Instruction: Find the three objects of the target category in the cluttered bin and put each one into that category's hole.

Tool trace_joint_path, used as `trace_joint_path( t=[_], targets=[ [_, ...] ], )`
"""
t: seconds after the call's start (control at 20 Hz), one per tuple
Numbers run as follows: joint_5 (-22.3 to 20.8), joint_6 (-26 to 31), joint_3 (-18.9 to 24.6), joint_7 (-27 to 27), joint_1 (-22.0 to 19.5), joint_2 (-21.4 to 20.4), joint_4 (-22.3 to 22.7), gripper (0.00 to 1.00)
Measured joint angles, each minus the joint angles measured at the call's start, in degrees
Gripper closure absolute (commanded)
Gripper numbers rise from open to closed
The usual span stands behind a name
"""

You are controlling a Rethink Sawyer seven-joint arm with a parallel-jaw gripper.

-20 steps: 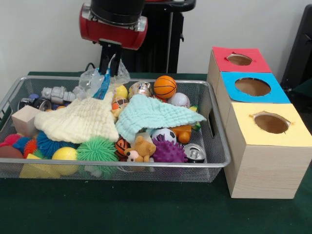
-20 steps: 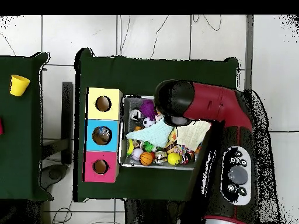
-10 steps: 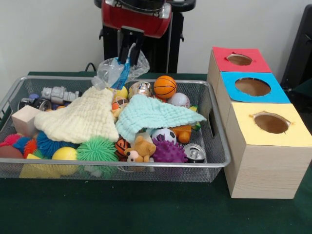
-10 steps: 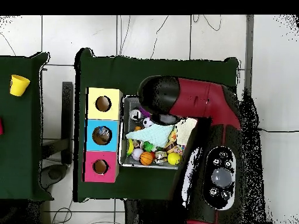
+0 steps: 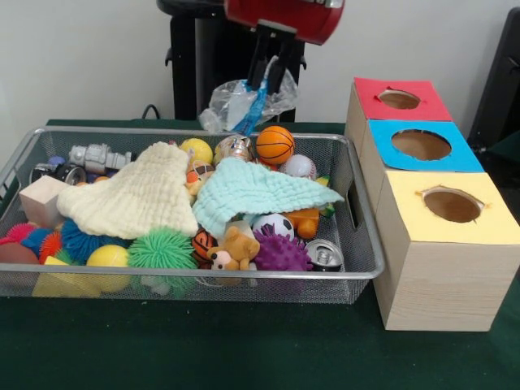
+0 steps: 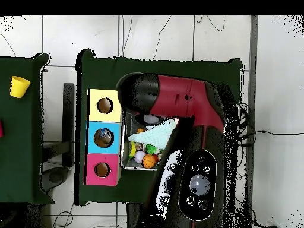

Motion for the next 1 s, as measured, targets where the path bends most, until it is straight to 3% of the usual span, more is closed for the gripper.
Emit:
trace_joint_path(
  t=[1.0],
  targets=[
    [7.7, 0.0, -3.0, 19.7, 12.3, 0.0, 0.0, 1.0]
  ],
)
